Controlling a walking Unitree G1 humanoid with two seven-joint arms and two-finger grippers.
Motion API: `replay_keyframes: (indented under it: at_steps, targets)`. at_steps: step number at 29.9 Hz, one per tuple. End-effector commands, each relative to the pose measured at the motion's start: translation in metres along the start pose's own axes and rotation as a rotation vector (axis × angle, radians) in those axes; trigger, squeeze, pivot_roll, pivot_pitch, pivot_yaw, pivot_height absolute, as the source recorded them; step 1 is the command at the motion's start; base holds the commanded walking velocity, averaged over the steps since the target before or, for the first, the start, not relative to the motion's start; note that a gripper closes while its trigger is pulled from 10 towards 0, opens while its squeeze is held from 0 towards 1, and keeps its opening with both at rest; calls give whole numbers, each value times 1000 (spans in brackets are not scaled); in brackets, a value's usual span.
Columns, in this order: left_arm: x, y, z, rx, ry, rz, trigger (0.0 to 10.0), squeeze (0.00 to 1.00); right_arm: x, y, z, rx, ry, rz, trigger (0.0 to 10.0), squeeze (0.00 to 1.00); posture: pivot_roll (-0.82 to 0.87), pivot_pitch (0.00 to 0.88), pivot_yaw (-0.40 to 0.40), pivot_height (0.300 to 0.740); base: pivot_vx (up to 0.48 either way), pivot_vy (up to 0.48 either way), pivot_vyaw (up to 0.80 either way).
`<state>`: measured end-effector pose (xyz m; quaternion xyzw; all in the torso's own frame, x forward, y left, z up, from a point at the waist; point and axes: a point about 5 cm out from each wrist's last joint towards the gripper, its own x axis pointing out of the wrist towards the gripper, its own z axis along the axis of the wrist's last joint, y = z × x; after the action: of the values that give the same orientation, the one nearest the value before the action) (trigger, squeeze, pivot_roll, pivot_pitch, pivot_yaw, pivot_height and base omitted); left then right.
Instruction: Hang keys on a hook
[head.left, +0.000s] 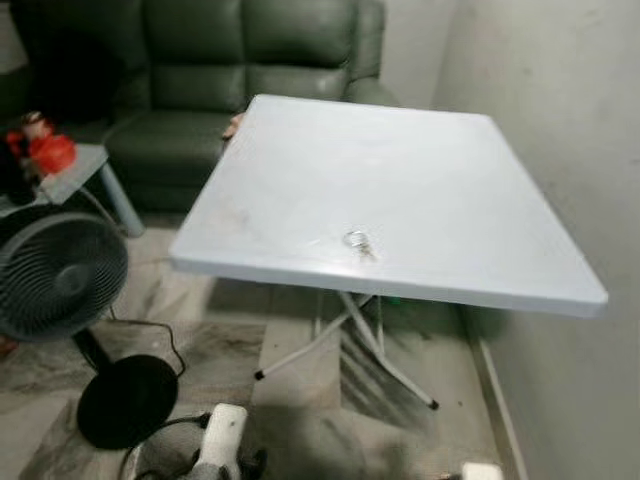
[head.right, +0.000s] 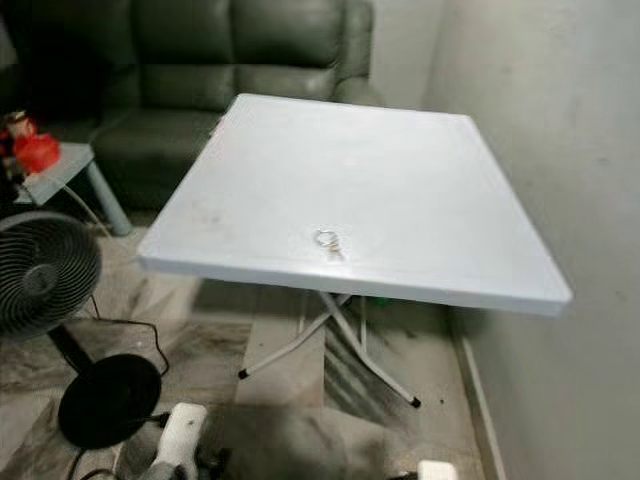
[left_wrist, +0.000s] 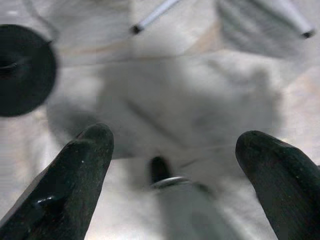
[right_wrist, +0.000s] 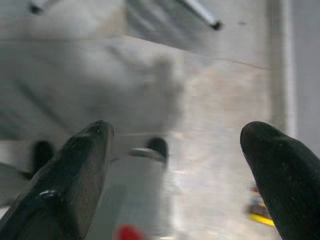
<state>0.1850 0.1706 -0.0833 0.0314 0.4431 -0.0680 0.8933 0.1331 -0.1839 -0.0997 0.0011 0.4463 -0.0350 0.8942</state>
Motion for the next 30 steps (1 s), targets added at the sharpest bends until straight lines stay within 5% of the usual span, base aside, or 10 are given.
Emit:
replay_keyframes:
  at_steps: [1,13,21,30]
  targets:
    - [3,-11,8,9,-20,-27,10000,0,-2,-14,-3,-7,10,-32,10000,0,-14,0,-27,740,0,480,0]
    - [4,-12,11,9,-31,-27,10000,0,-1,-11,1,1,0,-31,10000,0,-17,0,-27,740,0,436,0]
    - [7,-22,28,151,-92,-61,10000,0,1,-10,6,-11,-15,-24,10000,0,-16,0,-29,740,0,0,0]
    - [6,-38,91,128,-394,-104,10000,0,8,-7,50,-49,-210,5,10000,0,-2,0,-40,740,0,0,0]
